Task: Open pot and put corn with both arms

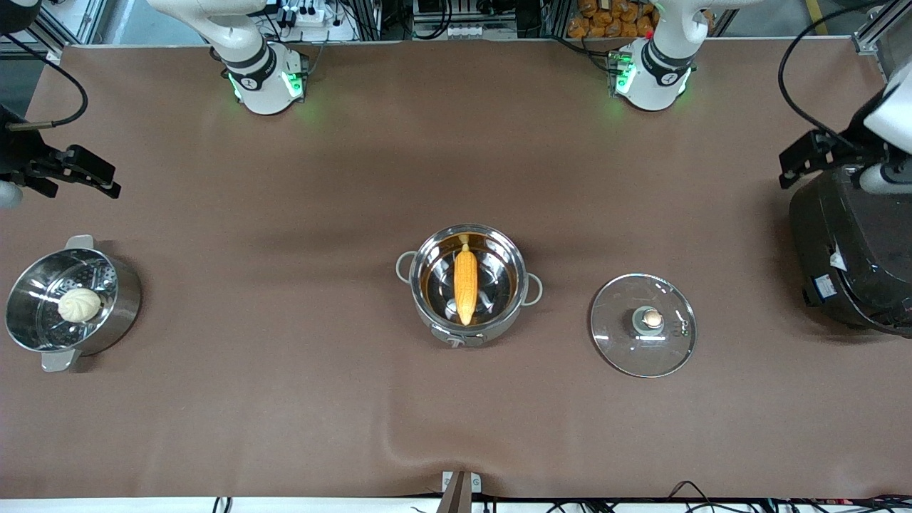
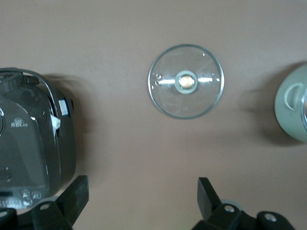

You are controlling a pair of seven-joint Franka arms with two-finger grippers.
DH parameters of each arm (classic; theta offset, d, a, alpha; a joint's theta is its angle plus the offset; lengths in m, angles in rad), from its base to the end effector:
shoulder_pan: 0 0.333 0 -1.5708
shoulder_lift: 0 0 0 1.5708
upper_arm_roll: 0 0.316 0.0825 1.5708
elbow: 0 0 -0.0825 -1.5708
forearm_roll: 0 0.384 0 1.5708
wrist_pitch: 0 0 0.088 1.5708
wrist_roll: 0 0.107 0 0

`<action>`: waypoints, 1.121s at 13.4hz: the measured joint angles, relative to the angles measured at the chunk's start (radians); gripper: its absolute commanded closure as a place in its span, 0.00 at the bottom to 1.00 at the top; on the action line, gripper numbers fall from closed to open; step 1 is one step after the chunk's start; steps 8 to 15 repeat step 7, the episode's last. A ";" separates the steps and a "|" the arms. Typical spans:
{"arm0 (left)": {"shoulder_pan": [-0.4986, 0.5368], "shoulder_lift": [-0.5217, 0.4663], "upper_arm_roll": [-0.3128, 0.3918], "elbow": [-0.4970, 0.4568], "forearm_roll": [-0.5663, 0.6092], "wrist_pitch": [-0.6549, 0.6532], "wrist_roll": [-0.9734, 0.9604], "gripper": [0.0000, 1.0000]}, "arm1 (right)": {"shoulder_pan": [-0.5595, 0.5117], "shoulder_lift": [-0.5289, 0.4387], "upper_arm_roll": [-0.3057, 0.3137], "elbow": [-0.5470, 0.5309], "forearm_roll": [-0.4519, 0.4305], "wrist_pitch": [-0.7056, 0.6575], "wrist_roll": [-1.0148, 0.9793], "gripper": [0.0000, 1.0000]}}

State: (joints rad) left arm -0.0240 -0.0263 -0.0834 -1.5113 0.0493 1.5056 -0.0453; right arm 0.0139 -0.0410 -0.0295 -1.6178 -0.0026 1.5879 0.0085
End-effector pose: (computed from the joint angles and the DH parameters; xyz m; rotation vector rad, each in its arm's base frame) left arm 0.5373 -0.0531 0.6611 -3.0904 0.0902 -0.0377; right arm 0.5431 -0.0091 0.6263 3.1399 -0.0378 0.0174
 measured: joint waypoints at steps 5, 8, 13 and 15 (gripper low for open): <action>0.003 0.004 -0.038 0.021 -0.022 -0.034 0.000 0.00 | -0.015 -0.003 -0.001 -0.004 0.000 -0.008 0.000 0.00; 0.008 0.004 -0.038 0.022 -0.023 -0.034 0.000 0.00 | -0.020 -0.003 -0.001 -0.004 -0.001 -0.022 -0.002 0.00; 0.008 0.004 -0.038 0.022 -0.023 -0.034 0.000 0.00 | -0.020 -0.003 -0.001 -0.004 -0.001 -0.022 -0.002 0.00; 0.008 0.004 -0.038 0.022 -0.023 -0.034 0.000 0.00 | -0.020 -0.003 -0.001 -0.004 -0.001 -0.022 -0.002 0.00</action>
